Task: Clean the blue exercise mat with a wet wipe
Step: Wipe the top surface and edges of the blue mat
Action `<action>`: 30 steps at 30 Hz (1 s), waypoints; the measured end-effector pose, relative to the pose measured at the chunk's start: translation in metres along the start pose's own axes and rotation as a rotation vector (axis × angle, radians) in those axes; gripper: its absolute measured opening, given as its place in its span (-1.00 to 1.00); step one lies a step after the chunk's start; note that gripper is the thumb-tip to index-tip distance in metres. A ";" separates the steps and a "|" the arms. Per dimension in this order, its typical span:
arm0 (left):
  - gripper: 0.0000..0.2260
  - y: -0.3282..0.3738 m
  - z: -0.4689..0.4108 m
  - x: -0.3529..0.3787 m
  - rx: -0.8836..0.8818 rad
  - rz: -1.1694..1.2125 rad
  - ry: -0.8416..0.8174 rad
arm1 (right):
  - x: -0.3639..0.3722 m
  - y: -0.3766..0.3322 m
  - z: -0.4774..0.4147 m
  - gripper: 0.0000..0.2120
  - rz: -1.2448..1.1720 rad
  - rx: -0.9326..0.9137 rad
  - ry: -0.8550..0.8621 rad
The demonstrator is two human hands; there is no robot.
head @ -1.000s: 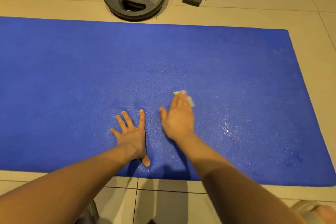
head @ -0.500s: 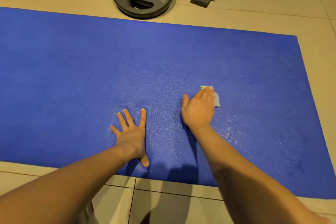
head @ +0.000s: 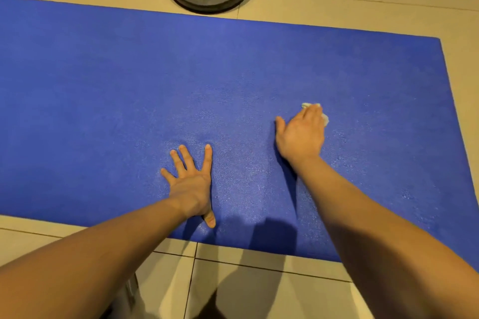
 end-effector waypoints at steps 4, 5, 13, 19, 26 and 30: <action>0.64 0.001 -0.001 -0.002 -0.010 -0.003 -0.020 | -0.008 -0.096 0.020 -0.24 -0.080 -0.278 -0.035; 0.65 0.001 -0.001 -0.002 -0.018 -0.004 -0.026 | -0.005 -0.117 0.029 -0.26 -0.092 -0.411 -0.056; 0.64 -0.002 -0.002 -0.001 -0.013 0.003 -0.011 | -0.004 -0.008 0.000 -0.37 -0.068 -0.459 0.141; 0.60 -0.002 -0.005 0.000 -0.014 0.008 0.010 | -0.003 0.013 -0.001 -0.21 -0.042 -0.049 0.103; 0.62 -0.001 0.001 -0.007 -0.039 -0.020 -0.005 | 0.015 -0.084 0.069 -0.28 -0.204 -0.648 -0.071; 0.60 -0.001 0.005 -0.009 -0.040 -0.047 -0.010 | -0.003 0.004 0.031 -0.42 -0.135 -0.590 0.030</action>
Point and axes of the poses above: each hand's wrist, its own z-axis away from the middle knuckle, its own x-axis out of the palm, y = z × x, the point moved 3 cm from there along -z, towards the middle knuckle, and after that the axes turned 4 degrees about -z, right-handed, at the moved point
